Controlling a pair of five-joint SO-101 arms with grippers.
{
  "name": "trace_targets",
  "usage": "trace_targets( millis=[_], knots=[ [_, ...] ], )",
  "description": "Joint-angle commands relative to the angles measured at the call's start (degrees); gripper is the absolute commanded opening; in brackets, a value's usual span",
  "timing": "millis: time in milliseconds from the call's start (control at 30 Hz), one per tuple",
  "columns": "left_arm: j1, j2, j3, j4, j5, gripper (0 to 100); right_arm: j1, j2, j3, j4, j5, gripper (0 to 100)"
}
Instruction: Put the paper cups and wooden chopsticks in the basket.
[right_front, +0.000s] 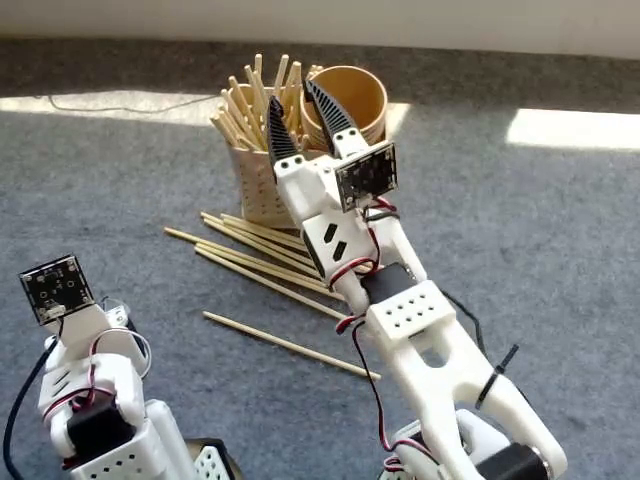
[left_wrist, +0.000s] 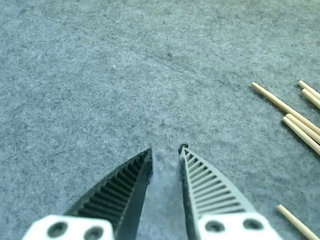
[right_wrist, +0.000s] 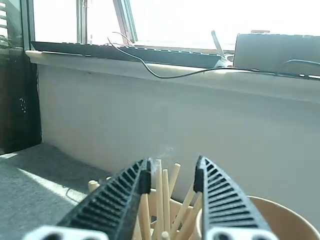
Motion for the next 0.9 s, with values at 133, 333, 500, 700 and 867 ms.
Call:
trace_targets(
  millis=[133,333,500,700,867],
  knots=[
    [-0.7,0.0,2.2,-4.3,-0.7,10,-0.7,-16.1,4.5,16.4,-0.4,15.2],
    [-0.7,0.0,3.6,-6.9,-0.7,10,2.5,-27.6,13.0,26.2,-0.4,15.2],
    [-0.7,0.0,3.6,-6.9,-0.7,10,7.7,-39.7,22.2,32.2,-0.8,15.2],
    [-0.7,0.0,3.8,-7.1,-0.7,10,12.5,-55.5,30.1,42.5,-0.4,0.3],
    [-0.4,0.0,3.5,-6.9,-0.7,10,16.6,-69.0,34.2,53.1,-0.4,0.5]
  ],
)
